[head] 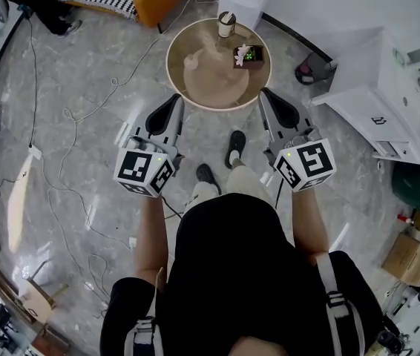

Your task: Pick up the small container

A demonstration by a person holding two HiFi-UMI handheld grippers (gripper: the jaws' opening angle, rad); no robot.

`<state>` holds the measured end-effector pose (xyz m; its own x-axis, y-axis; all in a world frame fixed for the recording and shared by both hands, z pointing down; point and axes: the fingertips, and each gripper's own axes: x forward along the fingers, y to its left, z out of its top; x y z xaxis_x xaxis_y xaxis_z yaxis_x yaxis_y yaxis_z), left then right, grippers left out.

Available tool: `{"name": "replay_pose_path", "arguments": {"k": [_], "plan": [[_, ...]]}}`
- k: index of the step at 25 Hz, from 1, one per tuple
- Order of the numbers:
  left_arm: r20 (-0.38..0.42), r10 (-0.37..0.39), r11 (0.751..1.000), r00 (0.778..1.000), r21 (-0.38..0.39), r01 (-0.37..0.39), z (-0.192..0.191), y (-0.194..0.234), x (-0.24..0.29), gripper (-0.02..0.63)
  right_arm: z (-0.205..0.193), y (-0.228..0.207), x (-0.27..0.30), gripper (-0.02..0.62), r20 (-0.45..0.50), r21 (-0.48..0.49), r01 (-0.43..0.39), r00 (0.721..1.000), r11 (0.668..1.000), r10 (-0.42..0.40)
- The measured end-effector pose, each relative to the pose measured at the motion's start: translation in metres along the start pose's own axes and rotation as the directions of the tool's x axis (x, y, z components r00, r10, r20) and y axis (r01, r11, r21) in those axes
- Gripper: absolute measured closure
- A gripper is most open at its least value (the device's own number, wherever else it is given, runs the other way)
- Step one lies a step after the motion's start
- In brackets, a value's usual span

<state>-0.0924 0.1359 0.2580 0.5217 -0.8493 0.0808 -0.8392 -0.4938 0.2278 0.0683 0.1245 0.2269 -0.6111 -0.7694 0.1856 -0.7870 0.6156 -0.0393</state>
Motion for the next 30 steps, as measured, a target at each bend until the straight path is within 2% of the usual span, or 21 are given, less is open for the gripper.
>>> {"name": "replay_pose_path", "arguments": {"k": [7, 16, 24, 30], "plan": [[-0.001, 0.060, 0.998, 0.998, 0.001, -0.060, 0.007, 0.028, 0.038, 0.588, 0.007, -0.031, 0.049, 0.592, 0.014, -0.007, -0.056, 0.998, 0.998, 0.056], [0.014, 0.158, 0.987, 0.987, -0.004, -0.158, 0.028, 0.049, 0.120, 0.588, 0.025, -0.104, 0.114, 0.592, 0.010, -0.022, -0.171, 0.985, 0.985, 0.172], [-0.024, 0.238, 0.969, 0.971, -0.063, -0.239, 0.006, 0.053, 0.173, 0.588, 0.012, -0.145, 0.156, 0.592, -0.026, 0.004, -0.280, 0.960, 0.960, 0.280], [-0.070, 0.301, 0.952, 0.951, -0.045, -0.304, -0.015, 0.063, 0.188, 0.588, -0.009, -0.159, 0.179, 0.592, -0.060, 0.066, -0.307, 0.948, 0.949, 0.311]]}}
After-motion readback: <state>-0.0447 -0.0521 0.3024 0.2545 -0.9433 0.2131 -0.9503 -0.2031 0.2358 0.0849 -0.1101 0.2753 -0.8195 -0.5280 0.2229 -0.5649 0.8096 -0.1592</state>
